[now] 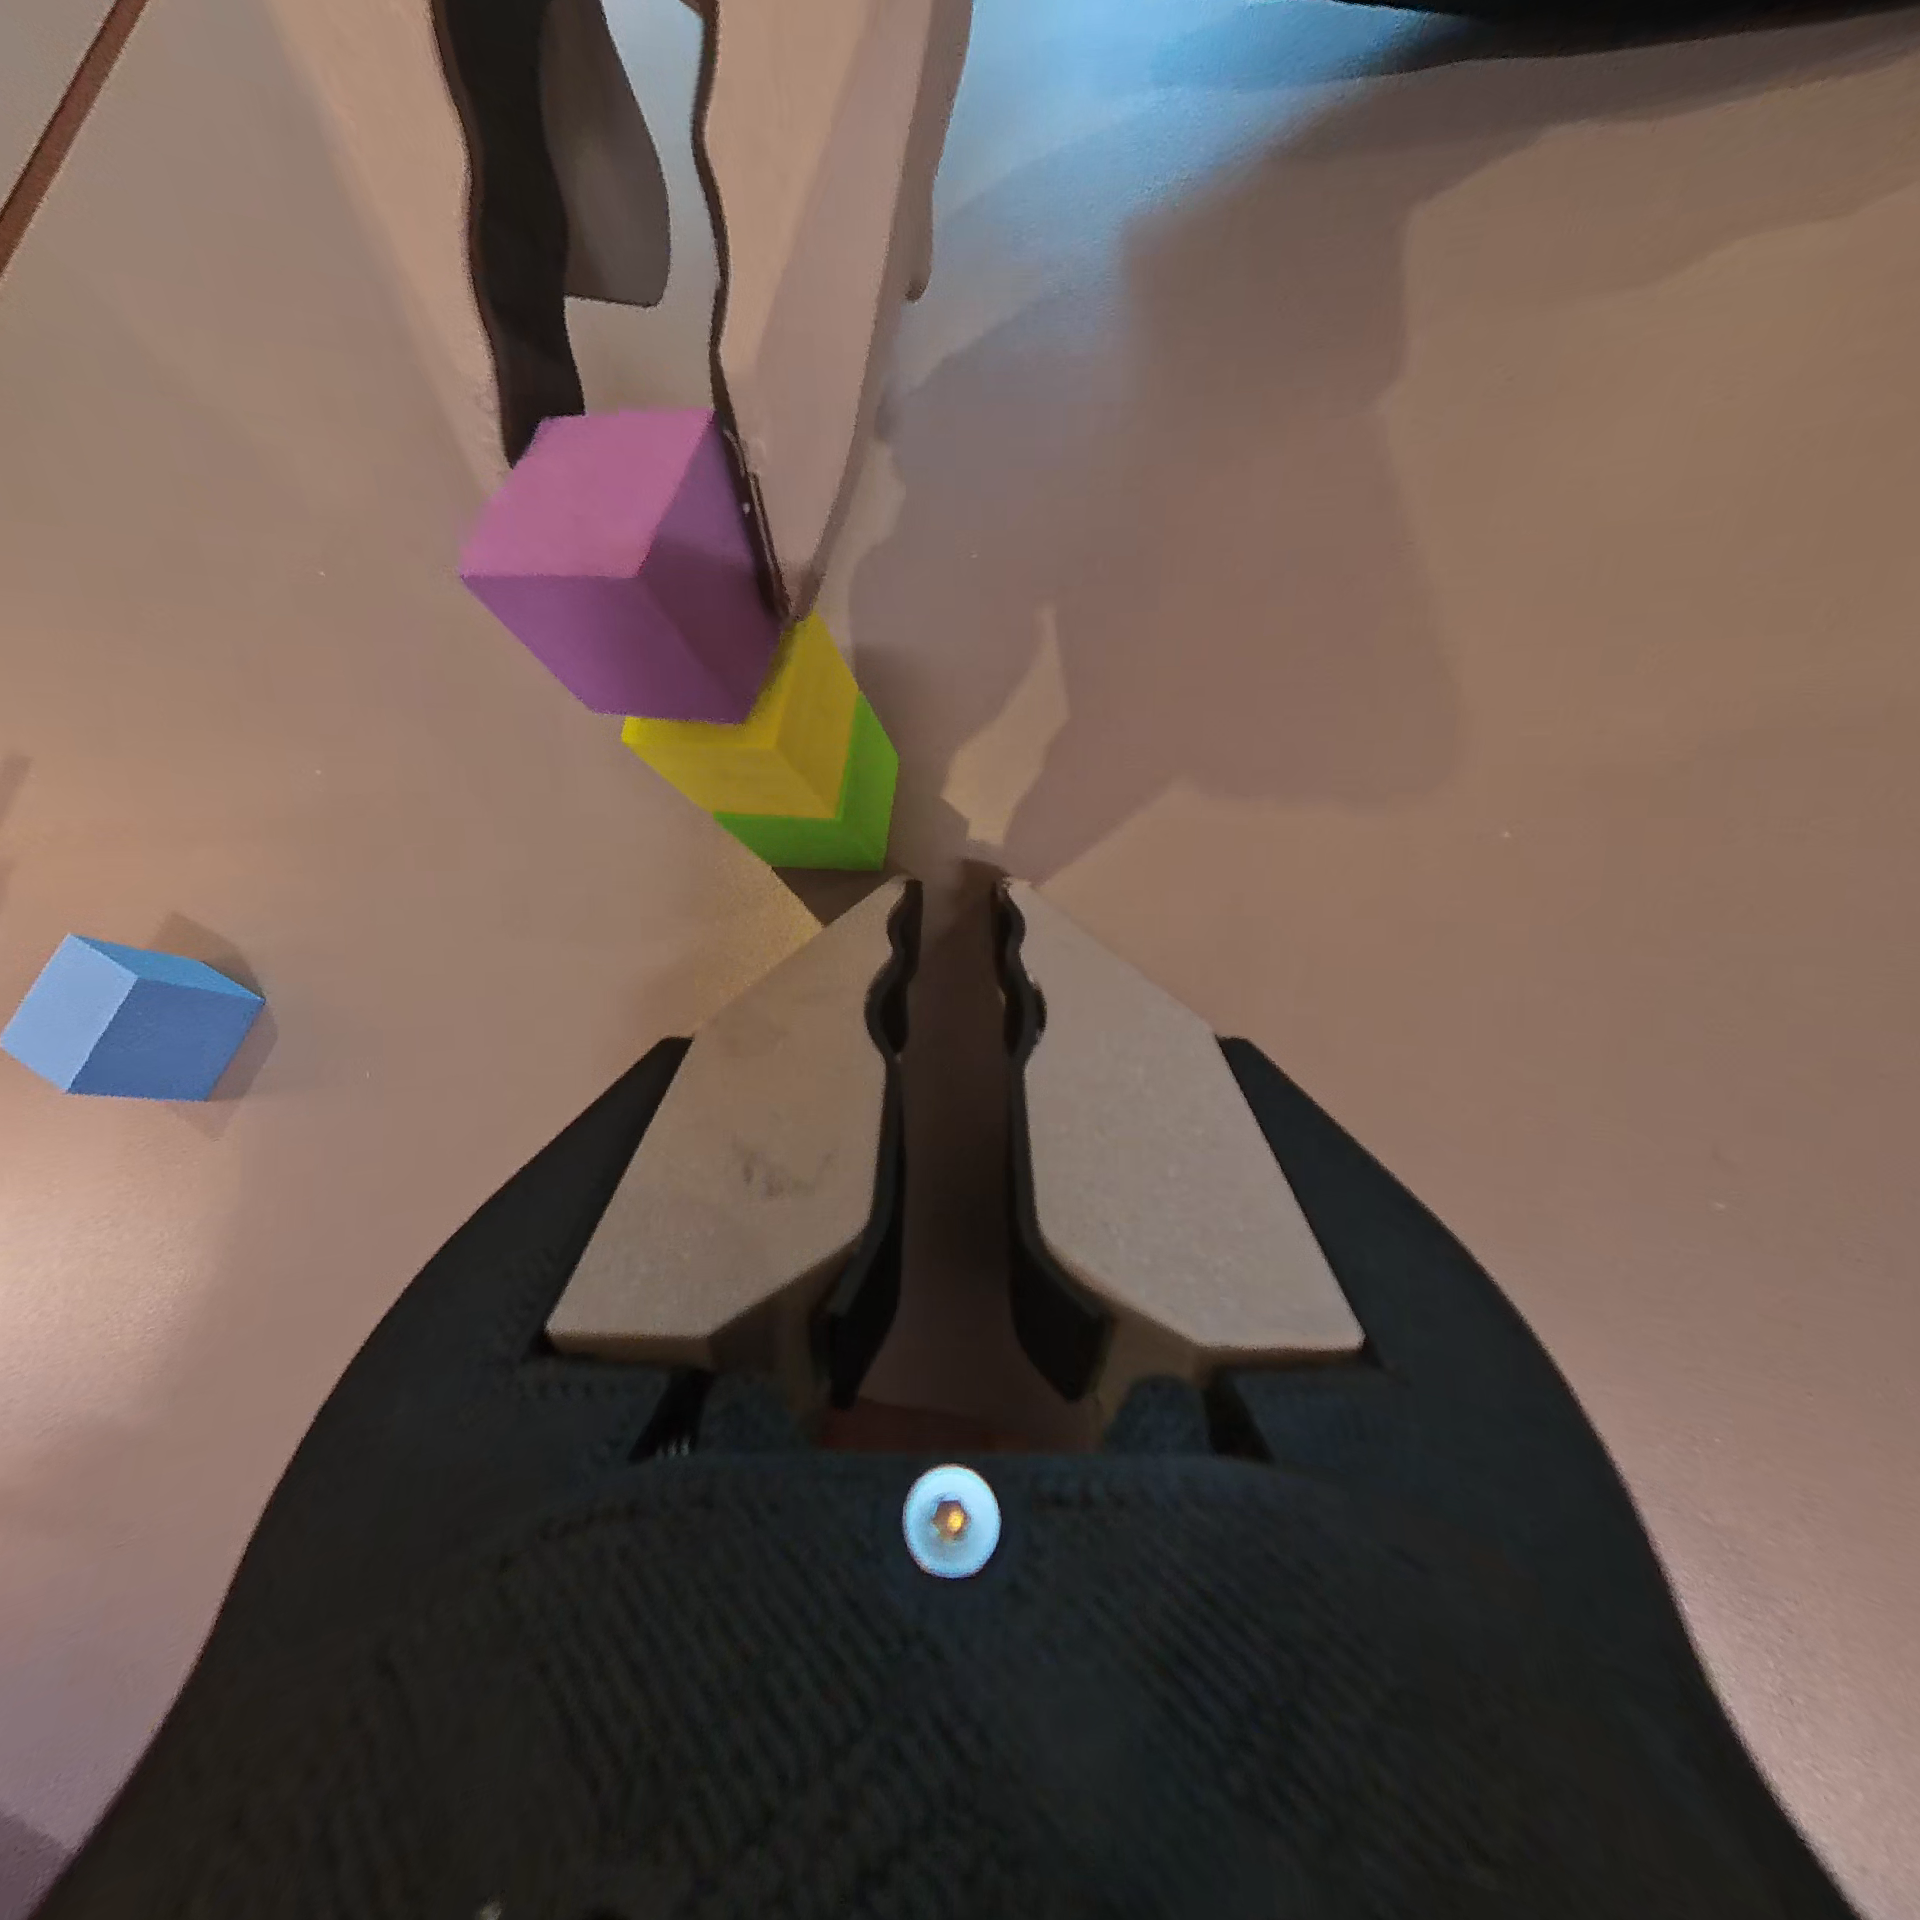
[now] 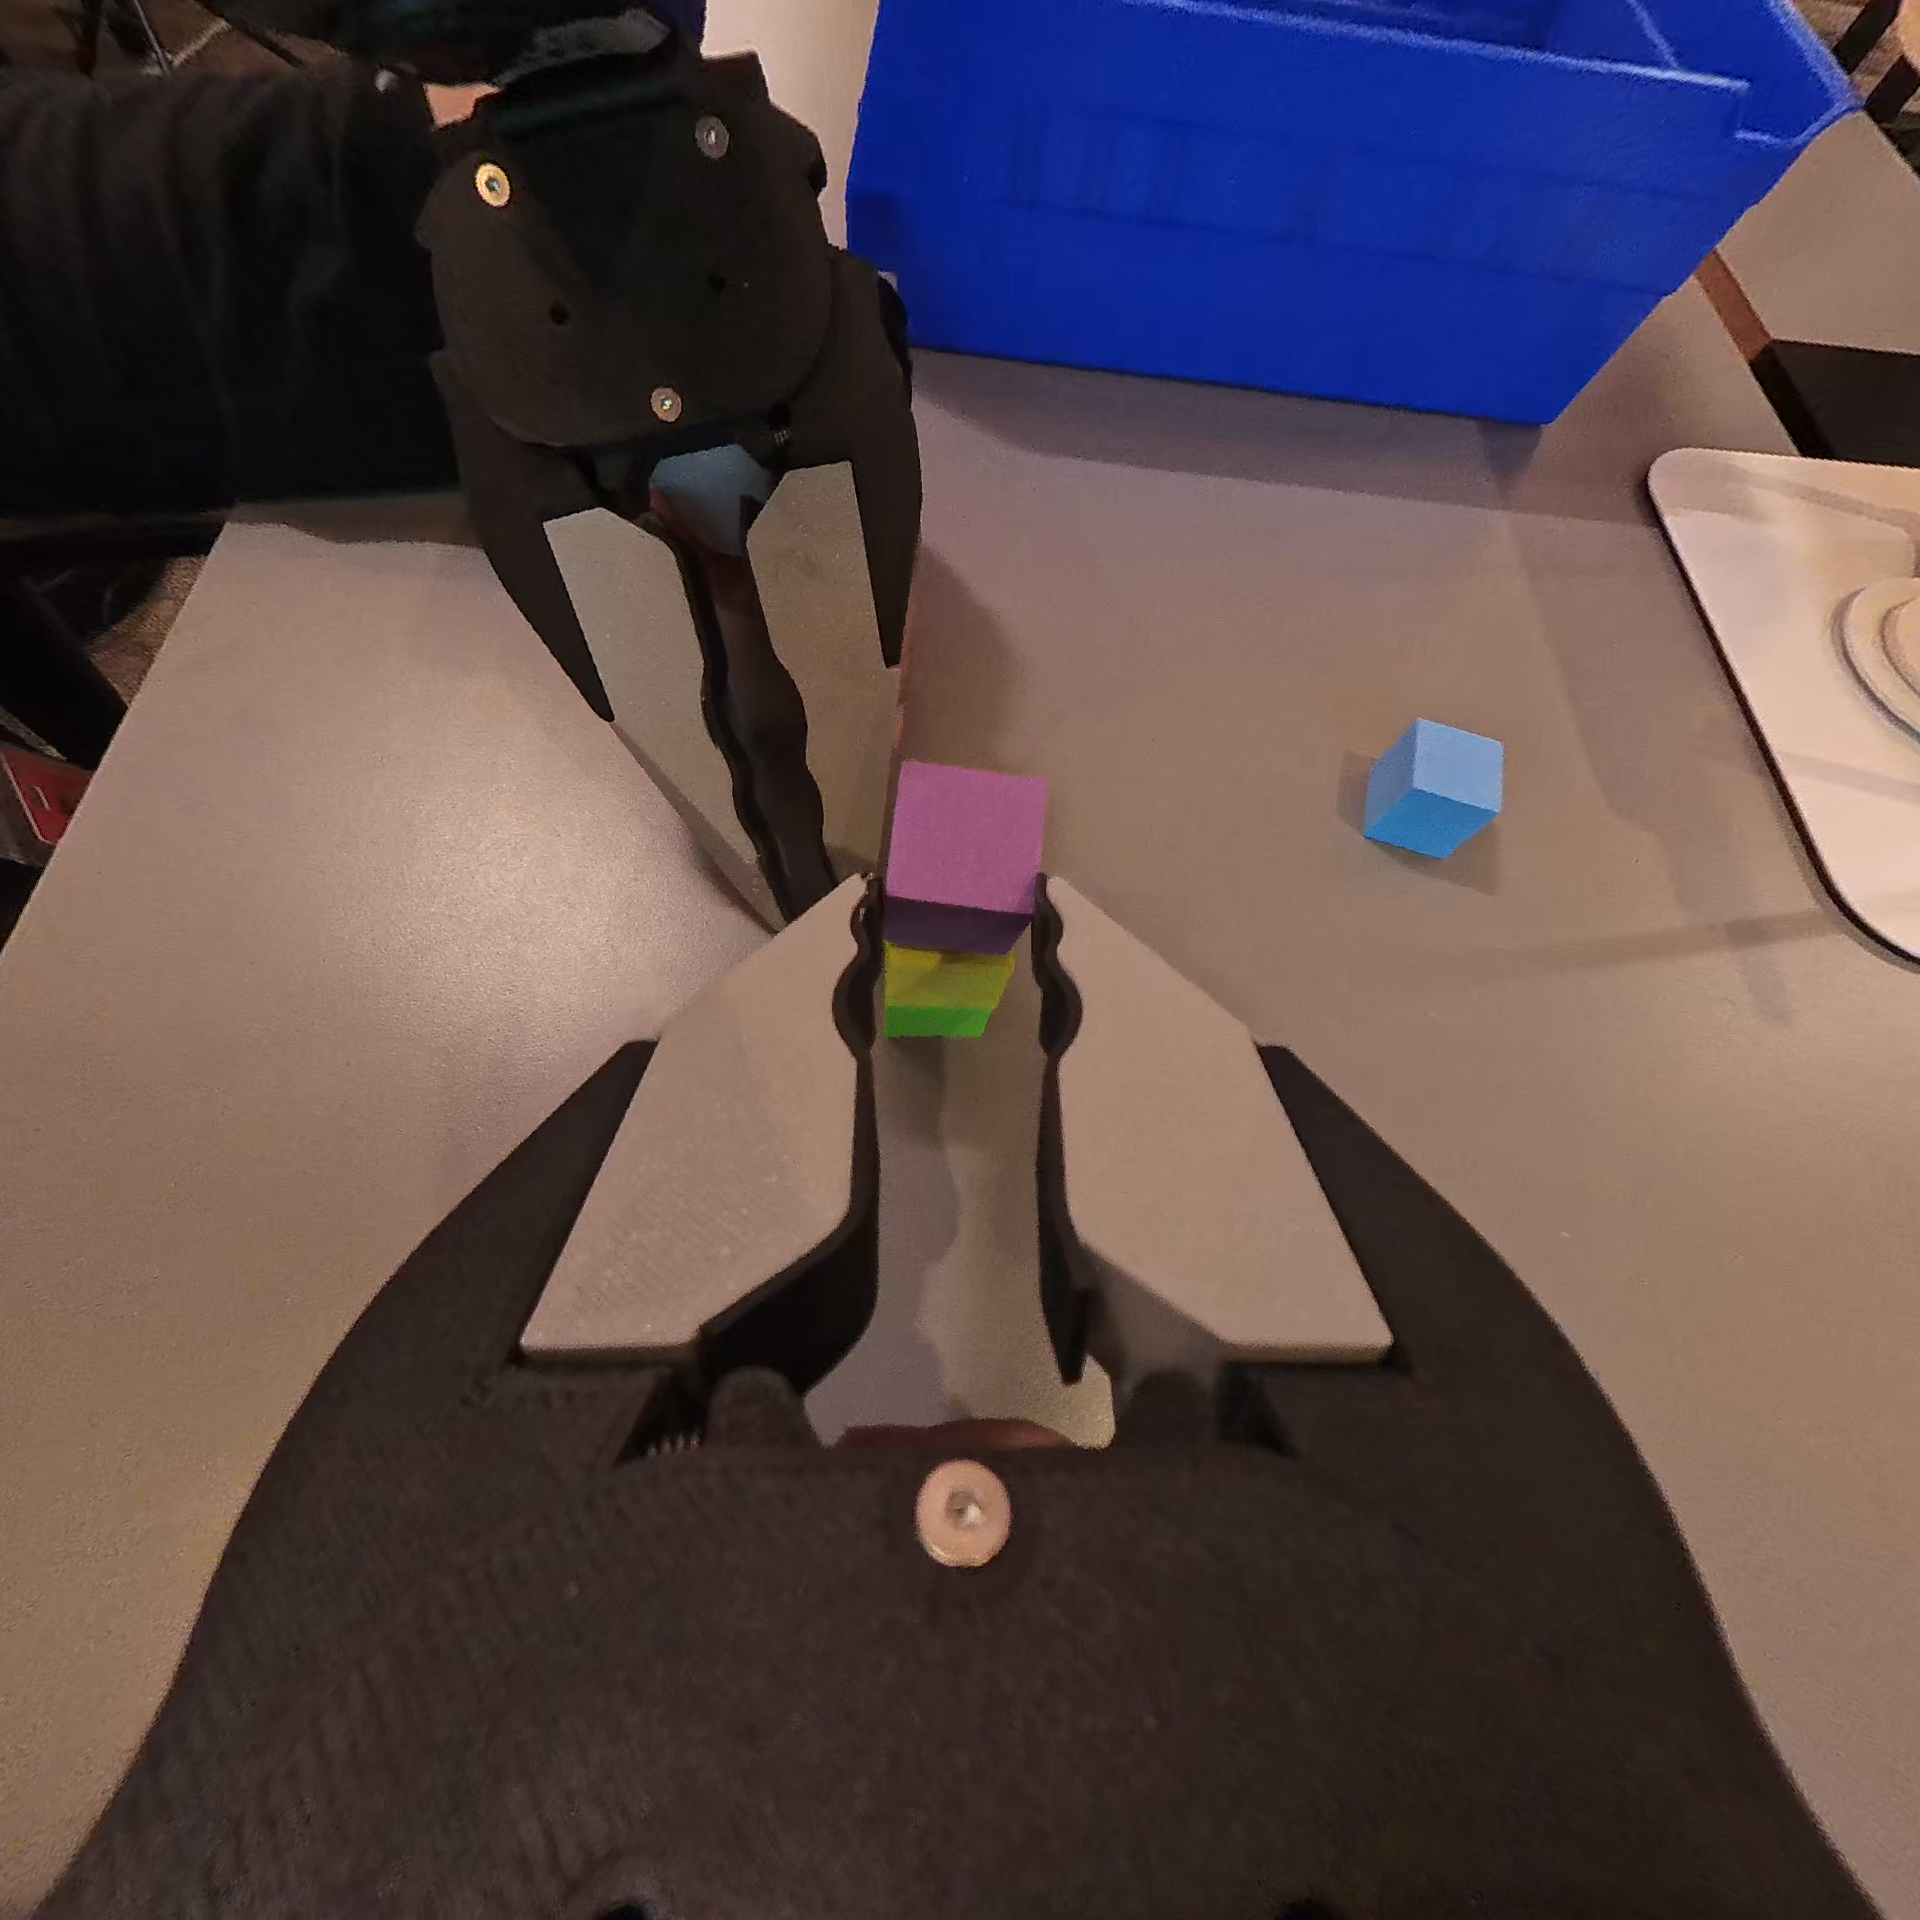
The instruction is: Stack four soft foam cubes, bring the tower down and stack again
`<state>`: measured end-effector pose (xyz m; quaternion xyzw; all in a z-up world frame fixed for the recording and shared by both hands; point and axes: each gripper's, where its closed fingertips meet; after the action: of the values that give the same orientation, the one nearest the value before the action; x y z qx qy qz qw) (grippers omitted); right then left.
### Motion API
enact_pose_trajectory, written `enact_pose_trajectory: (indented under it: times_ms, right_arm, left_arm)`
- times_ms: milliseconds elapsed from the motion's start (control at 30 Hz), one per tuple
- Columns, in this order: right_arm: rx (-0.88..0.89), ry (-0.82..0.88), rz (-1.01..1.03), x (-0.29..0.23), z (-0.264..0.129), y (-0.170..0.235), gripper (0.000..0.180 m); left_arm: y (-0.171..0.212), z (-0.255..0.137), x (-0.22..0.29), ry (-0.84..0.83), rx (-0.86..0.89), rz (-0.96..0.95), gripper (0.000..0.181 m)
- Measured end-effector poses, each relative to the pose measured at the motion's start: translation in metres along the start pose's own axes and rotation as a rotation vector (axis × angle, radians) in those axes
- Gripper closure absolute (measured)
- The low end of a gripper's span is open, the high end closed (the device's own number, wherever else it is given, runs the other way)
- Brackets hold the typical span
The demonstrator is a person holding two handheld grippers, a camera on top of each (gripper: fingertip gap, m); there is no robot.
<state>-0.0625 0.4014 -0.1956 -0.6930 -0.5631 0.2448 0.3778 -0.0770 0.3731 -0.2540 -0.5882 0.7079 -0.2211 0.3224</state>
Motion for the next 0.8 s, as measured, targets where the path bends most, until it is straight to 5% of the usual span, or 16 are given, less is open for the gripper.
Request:
enact_pose_trajectory:
  times_ms: [800]
  right_arm:
    - [-0.003, -0.013, -0.042, 0.0012, 0.0030, 0.0036, 0.154]
  left_arm:
    - [0.0000, -0.0003, 0.0002, -0.001, 0.000, 0.004, 0.170]
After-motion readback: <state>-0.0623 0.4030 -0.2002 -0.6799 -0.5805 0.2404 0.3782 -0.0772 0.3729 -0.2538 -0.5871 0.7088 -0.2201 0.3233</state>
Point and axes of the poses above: each gripper's, where its closed fingertips meet, z out along the fingers, y out of its underside, x = y × z across the jaws, and after that the axes turned 3 degrees about -x, right-handed
